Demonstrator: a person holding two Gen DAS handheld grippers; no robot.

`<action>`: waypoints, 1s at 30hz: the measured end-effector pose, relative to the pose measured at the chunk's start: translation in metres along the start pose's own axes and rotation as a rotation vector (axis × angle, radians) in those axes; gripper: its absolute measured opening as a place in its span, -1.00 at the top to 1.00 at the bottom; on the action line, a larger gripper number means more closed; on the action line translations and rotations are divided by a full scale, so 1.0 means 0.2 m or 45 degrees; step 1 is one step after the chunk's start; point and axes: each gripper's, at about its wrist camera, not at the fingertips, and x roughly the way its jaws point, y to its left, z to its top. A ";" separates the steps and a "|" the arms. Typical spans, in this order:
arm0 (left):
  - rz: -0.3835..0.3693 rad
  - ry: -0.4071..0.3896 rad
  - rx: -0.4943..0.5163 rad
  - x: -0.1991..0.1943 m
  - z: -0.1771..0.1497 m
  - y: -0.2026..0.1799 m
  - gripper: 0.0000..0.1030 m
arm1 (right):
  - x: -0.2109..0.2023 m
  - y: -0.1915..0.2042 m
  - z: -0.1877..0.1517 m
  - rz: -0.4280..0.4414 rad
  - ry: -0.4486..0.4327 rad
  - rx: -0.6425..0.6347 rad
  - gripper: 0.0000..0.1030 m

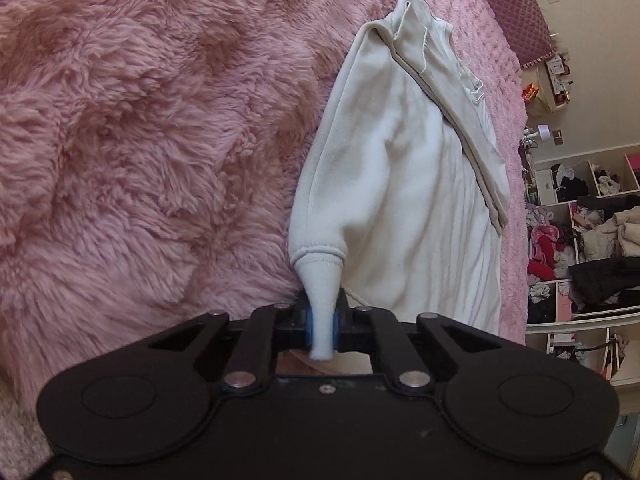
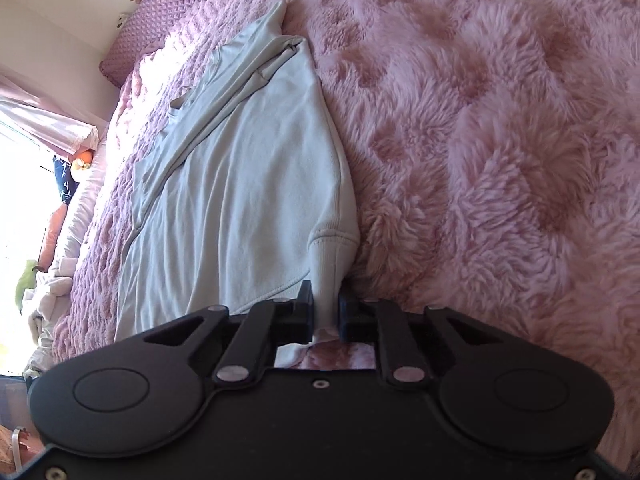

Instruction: Fold small clothes

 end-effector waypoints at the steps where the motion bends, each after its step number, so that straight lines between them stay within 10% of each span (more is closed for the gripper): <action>1: -0.016 -0.041 0.028 -0.05 0.00 -0.03 0.93 | -0.04 0.02 -0.01 0.009 -0.016 0.004 0.84; 7: -0.067 -0.179 0.148 -0.32 -0.04 -0.15 0.95 | -0.33 0.15 -0.07 0.075 -0.105 -0.053 0.90; 16: 0.054 -0.007 0.118 -0.19 -0.19 0.16 0.91 | -0.23 -0.14 -0.32 0.001 0.032 0.160 0.86; 25: -0.040 0.077 0.087 -0.13 -0.11 0.16 0.00 | -0.22 -0.16 -0.29 0.101 0.069 0.191 0.13; 29: -0.001 0.076 0.136 -0.09 -0.12 0.10 0.22 | -0.19 -0.12 -0.29 0.078 0.088 0.155 0.14; 30: 0.015 0.071 0.143 -0.09 -0.12 0.09 0.61 | -0.19 -0.11 -0.29 0.073 0.096 0.151 0.39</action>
